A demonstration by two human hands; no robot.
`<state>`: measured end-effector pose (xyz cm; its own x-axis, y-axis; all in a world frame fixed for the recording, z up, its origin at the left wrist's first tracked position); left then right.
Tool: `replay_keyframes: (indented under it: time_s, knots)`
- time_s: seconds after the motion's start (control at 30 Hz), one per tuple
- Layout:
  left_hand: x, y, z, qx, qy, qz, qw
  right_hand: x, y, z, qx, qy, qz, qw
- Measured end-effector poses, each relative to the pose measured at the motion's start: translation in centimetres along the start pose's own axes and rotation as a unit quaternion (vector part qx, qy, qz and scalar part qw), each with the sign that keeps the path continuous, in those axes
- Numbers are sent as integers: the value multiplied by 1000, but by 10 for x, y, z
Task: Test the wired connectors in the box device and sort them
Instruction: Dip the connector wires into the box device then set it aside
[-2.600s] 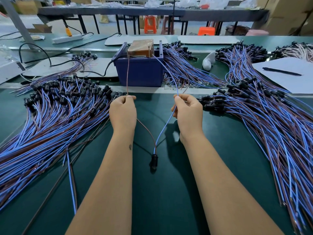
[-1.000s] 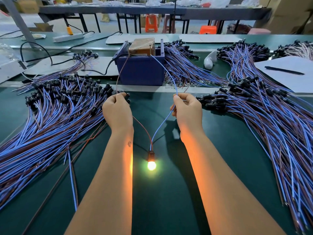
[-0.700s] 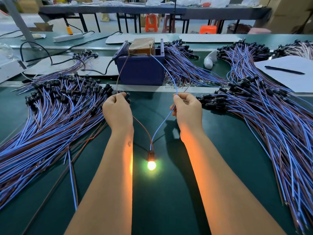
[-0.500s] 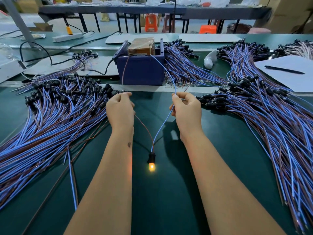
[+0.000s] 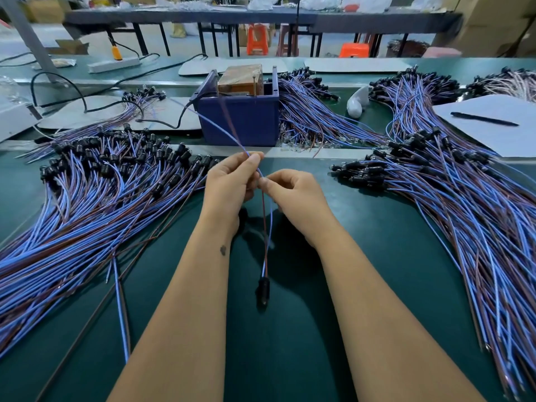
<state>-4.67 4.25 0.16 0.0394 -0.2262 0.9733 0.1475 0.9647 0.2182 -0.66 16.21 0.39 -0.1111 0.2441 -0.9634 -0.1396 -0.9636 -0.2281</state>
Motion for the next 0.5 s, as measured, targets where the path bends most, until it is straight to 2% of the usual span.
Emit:
replay_keyframes:
  time_s: [0.1, 0.2, 0.3, 0.37, 0.43, 0.5]
  knots:
    - [5, -6, 0, 12, 0, -111, 994, 1, -1, -2, -24, 12, -44, 999]
    - [8, -5, -2, -17, -8, -211, 977, -5, -12, -3, 32, -10, -81, 996]
    - [10, 6, -6, -89, -14, -255, 963, -13, -21, -7, 96, -30, -81, 992]
    - [10, 13, -9, -132, -19, -256, 957, -15, -28, -11, 129, -29, -2, 991]
    - [9, 18, -10, -174, -24, -232, 957, -15, -35, -12, 147, -19, 134, 980]
    - [7, 22, -13, -220, -29, -191, 956, -18, -44, -13, 174, -23, 180, 968]
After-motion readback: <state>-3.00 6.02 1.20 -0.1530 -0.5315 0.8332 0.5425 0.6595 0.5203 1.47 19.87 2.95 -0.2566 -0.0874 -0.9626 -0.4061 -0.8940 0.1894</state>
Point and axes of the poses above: each hand's wrist, its own z-axis towards the middle knuckle, its own y-axis out of the palm, x = y × z, the point moved 6 cm from there along z, towards the middle knuckle, and after that the axes turned 4 degrees about -x, right-handed, at the moved point
